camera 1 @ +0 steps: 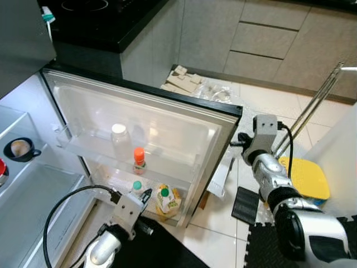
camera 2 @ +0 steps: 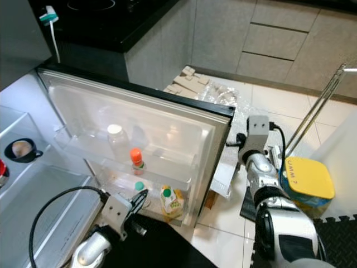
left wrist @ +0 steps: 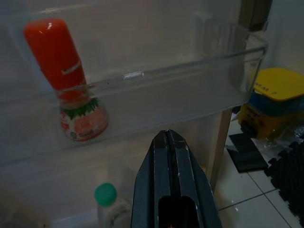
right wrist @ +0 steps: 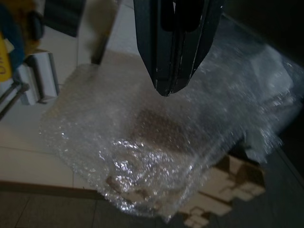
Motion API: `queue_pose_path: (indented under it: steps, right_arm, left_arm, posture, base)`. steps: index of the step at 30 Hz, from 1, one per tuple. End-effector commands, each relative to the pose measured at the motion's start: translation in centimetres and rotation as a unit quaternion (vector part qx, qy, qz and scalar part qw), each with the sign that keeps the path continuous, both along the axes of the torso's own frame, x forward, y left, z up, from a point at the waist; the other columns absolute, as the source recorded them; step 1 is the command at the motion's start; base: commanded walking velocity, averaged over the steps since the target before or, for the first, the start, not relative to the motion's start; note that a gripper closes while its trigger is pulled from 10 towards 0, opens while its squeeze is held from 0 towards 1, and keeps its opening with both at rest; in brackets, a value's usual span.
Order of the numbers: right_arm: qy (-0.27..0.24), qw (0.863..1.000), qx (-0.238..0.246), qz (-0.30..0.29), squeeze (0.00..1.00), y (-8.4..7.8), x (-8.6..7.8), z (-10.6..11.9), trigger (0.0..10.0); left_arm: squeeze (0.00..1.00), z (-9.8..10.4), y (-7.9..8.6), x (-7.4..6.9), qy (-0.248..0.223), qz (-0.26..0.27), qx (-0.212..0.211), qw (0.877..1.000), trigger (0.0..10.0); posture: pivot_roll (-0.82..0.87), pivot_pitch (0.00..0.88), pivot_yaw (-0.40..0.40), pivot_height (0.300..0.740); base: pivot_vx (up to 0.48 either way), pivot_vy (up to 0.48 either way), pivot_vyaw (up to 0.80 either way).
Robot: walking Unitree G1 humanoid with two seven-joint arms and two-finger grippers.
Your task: Restocking fridge
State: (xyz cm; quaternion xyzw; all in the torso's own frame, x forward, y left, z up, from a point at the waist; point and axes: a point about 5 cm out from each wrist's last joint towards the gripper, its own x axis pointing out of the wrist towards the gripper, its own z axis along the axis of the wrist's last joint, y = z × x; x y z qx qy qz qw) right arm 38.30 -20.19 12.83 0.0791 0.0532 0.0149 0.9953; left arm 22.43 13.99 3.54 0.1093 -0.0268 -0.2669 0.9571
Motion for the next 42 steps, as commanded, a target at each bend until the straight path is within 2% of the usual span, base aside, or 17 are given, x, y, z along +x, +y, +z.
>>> queue_pose_path:
  steps: [1, 7, 12, 17, 18, 22, 28, 29, 30, 31, 32, 33, 36, 38, 40, 41, 42]
  right_arm:
    - [0.002, 0.999, 0.029, 0.013, 0.0, 0.7, 0.2, 0.1, 10.0]
    - [-0.007, 0.998, 0.051, 0.036, 0.0, 1.4, 0.4, 0.4, 10.0]
    - [-0.015, 0.988, 0.094, 0.121, 0.0, 3.2, 0.3, 0.3, 10.0]
    - [-0.013, 0.978, 0.127, 0.164, 0.0, 4.1, 0.1, 0.1, 10.0]
    - [-0.014, 0.967, 0.155, 0.2, 0.0, 4.8, -0.2, -0.1, 10.0]
    - [-0.016, 0.958, 0.173, 0.227, 0.0, 5.4, -0.4, -0.2, 10.0]
    - [-0.022, 0.923, 0.203, 0.326, 0.0, 7.6, -1.1, -0.3, 10.0]
    - [-0.022, 0.923, 0.203, 0.326, 0.0, 7.6, -1.1, -0.3, 10.0]
    - [-0.024, 0.9, 0.219, 0.376, 0.0, 9.2, -1.6, -0.3, 10.0]
    - [-0.025, 0.892, 0.222, 0.393, 0.0, 9.8, -1.8, -0.4, 10.0]
    - [-0.025, 0.892, 0.222, 0.393, 0.0, 9.8, -1.8, -0.4, 10.0]
    - [-0.026, 0.885, 0.225, 0.406, 0.0, 10.2, -2.0, -0.4, 10.0]
    - [-0.015, 0.853, 0.24, 0.462, 0.0, 12.1, -3.0, -1.0, 10.0]
    - [-0.015, 0.853, 0.24, 0.462, 0.0, 12.1, -3.0, -1.0, 10.0]
    - [-0.001, 0.823, 0.253, 0.509, 0.0, 13.6, -4.0, -1.6, 10.0]
    - [-0.001, 0.823, 0.253, 0.509, 0.0, 13.6, -4.0, -1.6, 10.0]
    - [0.022, 0.755, 0.286, 0.59, 0.0, 15.8, -5.9, -2.1, 10.0]
  left_arm:
    - [0.0, -0.1, 0.6, -0.3, 0.008, 0.001, 0.005, 1.0, 10.0]
    - [0.0, -0.4, 1.3, -0.7, 0.016, 0.02, 0.011, 1.0, 10.0]
    - [0.0, -1.6, 3.3, -1.5, 0.045, 0.093, 0.018, 0.995, 10.0]
    - [0.0, -2.5, 4.7, -2.1, 0.07, 0.144, 0.023, 0.987, 10.0]
    - [0.0, -3.6, 6.1, -2.8, 0.097, 0.196, 0.019, 0.976, 10.0]
    - [0.0, -4.3, 7.1, -3.5, 0.118, 0.231, 0.013, 0.966, 10.0]
    - [0.0, -6.6, 8.8, -5.9, 0.182, 0.302, 0.018, 0.935, 10.0]
    - [0.0, -6.6, 8.8, -5.9, 0.182, 0.302, 0.018, 0.935, 10.0]
    - [0.0, -7.6, 9.4, -7.2, 0.207, 0.33, 0.021, 0.921, 10.0]
    - [0.0, -7.9, 9.6, -7.6, 0.214, 0.338, 0.022, 0.916, 10.0]
    - [0.0, -7.9, 9.6, -7.6, 0.214, 0.338, 0.022, 0.916, 10.0]
    - [0.0, -8.0, 9.7, -7.8, 0.219, 0.343, 0.023, 0.913, 10.0]
    - [0.0, -8.4, 9.7, -8.4, 0.232, 0.35, 0.023, 0.907, 10.0]
    - [0.0, -8.4, 9.7, -8.4, 0.232, 0.35, 0.023, 0.907, 10.0]
    - [0.0, -8.7, 9.7, -8.6, 0.237, 0.352, 0.024, 0.905, 10.0]
    - [0.0, -8.7, 9.7, -8.6, 0.237, 0.352, 0.024, 0.905, 10.0]
    - [0.0, -8.9, 9.7, -8.8, 0.242, 0.353, 0.026, 0.904, 10.0]
  posture:
    - [-0.05, 0.099, -0.064, 0.74]
    - [-0.05, 0.1, -0.064, 0.74]
    - [-0.05, 0.103, -0.062, 0.74]
    - [-0.04, 0.104, -0.058, 0.74]
    - [-0.04, 0.104, -0.055, 0.74]
    - [-0.04, 0.104, -0.054, 0.74]
    - [-0.04, 0.105, -0.052, 0.74]
    - [-0.04, 0.105, -0.052, 0.74]
    - [-0.04, 0.104, -0.051, 0.74]
    - [-0.05, 0.104, -0.052, 0.74]
    - [-0.05, 0.104, -0.052, 0.74]
    - [-0.05, 0.104, -0.052, 0.74]
    - [-0.04, 0.104, -0.055, 0.74]
    - [-0.04, 0.104, -0.055, 0.74]
    - [-0.04, 0.107, -0.057, 0.74]
    - [-0.04, 0.107, -0.057, 0.74]
    - [-0.04, 0.109, -0.057, 0.74]
  base:
    - [0.0, 0.0, 0.0]
    - [0.0, 0.0, 0.0]
    - [0.0, 0.0, 0.0]
    - [0.0, 0.0, 0.0]
    - [0.0, 0.0, 0.0]
    - [0.0, 0.0, 0.0]
    - [0.0, 0.0, 0.0]
    - [0.0, 0.0, 0.0]
    - [0.0, 0.0, 0.0]
    - [0.0, 0.0, 0.0]
    - [0.0, 0.0, 0.0]
    - [0.0, 0.0, 0.0]
    - [0.0, 0.0, 0.0]
    - [0.0, 0.0, 0.0]
    - [0.0, 0.0, 0.0]
    - [0.0, 0.0, 0.0]
    - [0.0, 0.0, 0.0]
